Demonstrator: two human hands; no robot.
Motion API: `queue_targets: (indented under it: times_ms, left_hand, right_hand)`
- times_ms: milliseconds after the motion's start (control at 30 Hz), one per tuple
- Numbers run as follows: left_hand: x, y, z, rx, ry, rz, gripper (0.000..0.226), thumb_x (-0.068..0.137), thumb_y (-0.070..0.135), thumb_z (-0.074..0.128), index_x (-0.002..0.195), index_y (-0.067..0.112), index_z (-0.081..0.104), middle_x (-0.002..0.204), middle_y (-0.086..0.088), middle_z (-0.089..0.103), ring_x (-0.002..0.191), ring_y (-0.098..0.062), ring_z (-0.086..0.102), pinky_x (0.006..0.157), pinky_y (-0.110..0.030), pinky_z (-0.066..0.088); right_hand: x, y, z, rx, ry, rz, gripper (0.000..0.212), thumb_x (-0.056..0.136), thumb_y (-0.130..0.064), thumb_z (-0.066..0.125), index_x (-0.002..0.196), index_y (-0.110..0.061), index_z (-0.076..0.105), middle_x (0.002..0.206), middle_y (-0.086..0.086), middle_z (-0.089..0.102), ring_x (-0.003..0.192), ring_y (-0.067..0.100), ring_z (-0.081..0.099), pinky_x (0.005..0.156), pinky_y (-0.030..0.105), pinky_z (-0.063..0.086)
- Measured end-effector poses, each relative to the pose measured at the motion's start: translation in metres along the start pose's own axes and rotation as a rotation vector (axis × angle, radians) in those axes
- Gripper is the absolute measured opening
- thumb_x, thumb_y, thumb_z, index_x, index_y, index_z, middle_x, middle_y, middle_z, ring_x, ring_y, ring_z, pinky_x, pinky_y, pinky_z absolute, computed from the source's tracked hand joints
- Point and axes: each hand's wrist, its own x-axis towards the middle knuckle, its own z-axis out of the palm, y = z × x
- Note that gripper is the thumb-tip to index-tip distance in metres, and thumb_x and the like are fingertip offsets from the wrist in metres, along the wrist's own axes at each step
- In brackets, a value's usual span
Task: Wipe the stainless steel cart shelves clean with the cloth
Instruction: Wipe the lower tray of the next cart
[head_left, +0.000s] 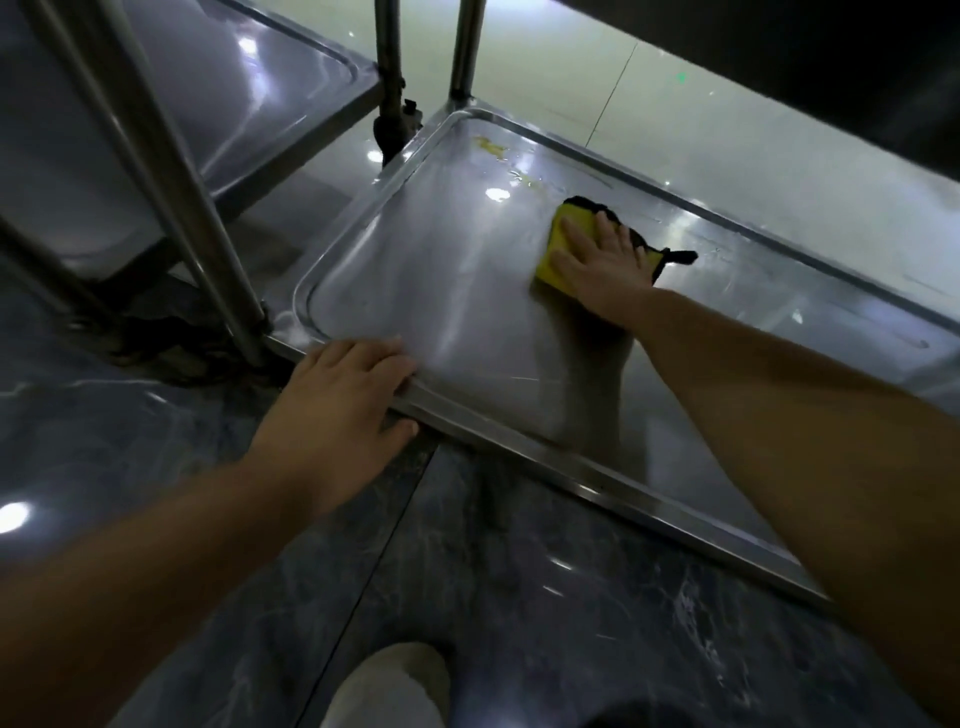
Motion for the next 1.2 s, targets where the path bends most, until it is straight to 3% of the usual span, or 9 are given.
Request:
queue_targets:
  times_ms: [167,267,367,467,567,667,800,967,1200]
  left_hand:
    - [-0.002,-0.016,-0.002,0.01,0.1,0.018,0.04,0.074,0.021,0.072,0.112,0.012,0.067,0.116,-0.008,0.063,0.109,-0.031,0.056,0.095,-0.043,0.042]
    - [0.0,-0.021,-0.003,0.022,0.168,0.036,0.031,0.073,0.019,0.071,0.102,0.011,0.07,0.104,-0.007,0.066,0.097,-0.03,0.06,0.087,-0.039,0.047]
    - [0.003,-0.023,0.0,0.001,0.194,0.035,0.022,0.074,0.016,0.072,0.095,0.011,0.07,0.096,-0.007,0.064,0.09,-0.029,0.059,0.08,-0.038,0.049]
    - [0.003,-0.025,0.003,-0.04,0.19,0.024,0.021,0.077,0.019,0.068,0.097,0.013,0.068,0.095,-0.005,0.062,0.09,-0.027,0.056,0.075,-0.039,0.05]
    - [0.001,-0.028,0.003,-0.017,0.178,0.066,0.029,0.076,0.027,0.059,0.101,0.015,0.066,0.094,-0.004,0.061,0.088,-0.026,0.057,0.074,-0.039,0.051]
    - [0.0,-0.033,0.003,0.005,0.166,0.092,0.033,0.073,0.021,0.071,0.104,0.012,0.065,0.097,-0.006,0.062,0.089,-0.028,0.059,0.074,-0.04,0.054]
    - [-0.005,-0.035,0.004,0.048,0.144,0.093,0.052,0.065,0.017,0.081,0.114,0.011,0.064,0.112,-0.007,0.063,0.101,-0.028,0.06,0.085,-0.04,0.051]
    - [-0.017,-0.043,0.002,0.086,0.195,0.008,0.058,0.066,0.019,0.078,0.12,0.01,0.061,0.117,-0.007,0.061,0.106,-0.028,0.058,0.091,-0.04,0.047]
    - [-0.019,-0.056,-0.005,0.118,0.219,0.018,0.054,0.066,0.015,0.076,0.118,0.008,0.062,0.115,-0.008,0.062,0.107,-0.028,0.058,0.094,-0.039,0.044]
  right_hand:
    - [-0.017,-0.022,0.005,0.007,-0.02,0.02,0.057,0.098,-0.054,0.026,0.15,-0.042,0.005,0.16,0.0,-0.014,0.147,0.026,-0.013,0.117,0.044,-0.008]
    - [-0.067,-0.04,0.025,-0.076,-0.04,-0.201,0.06,0.095,-0.059,0.022,0.148,-0.046,-0.002,0.159,-0.002,-0.017,0.146,0.023,-0.017,0.115,0.04,-0.011]
    - [-0.12,-0.059,0.041,-0.089,-0.1,-0.464,0.063,0.082,-0.07,0.005,0.138,-0.054,-0.017,0.156,-0.007,-0.025,0.142,0.017,-0.026,0.113,0.035,-0.016]
    - [-0.117,-0.063,0.038,-0.087,-0.122,-0.546,0.061,0.082,-0.069,0.005,0.138,-0.054,-0.015,0.156,-0.01,-0.025,0.141,0.013,-0.027,0.111,0.032,-0.018]
    - [-0.074,-0.068,0.032,-0.109,-0.077,-0.49,0.066,0.085,-0.061,0.019,0.146,-0.048,-0.004,0.159,-0.006,-0.016,0.145,0.018,-0.016,0.114,0.035,-0.012]
    - [-0.019,-0.07,0.02,-0.137,-0.013,-0.335,0.061,0.095,-0.058,0.026,0.15,-0.042,0.005,0.161,-0.001,-0.01,0.147,0.023,-0.009,0.116,0.04,-0.007]
    - [0.034,-0.071,0.004,-0.043,-0.002,-0.157,0.059,0.098,-0.053,0.029,0.151,-0.041,0.008,0.161,0.0,-0.009,0.147,0.024,-0.01,0.118,0.044,-0.006]
    - [0.021,-0.083,0.005,-0.013,-0.037,-0.127,0.059,0.097,-0.056,0.026,0.151,-0.041,0.006,0.16,0.001,-0.013,0.146,0.026,-0.014,0.117,0.045,-0.008]
    - [-0.085,-0.119,0.046,-0.123,-0.109,-0.626,0.07,0.078,-0.072,0.01,0.142,-0.051,-0.01,0.159,-0.006,-0.018,0.144,0.018,-0.02,0.113,0.036,-0.016]
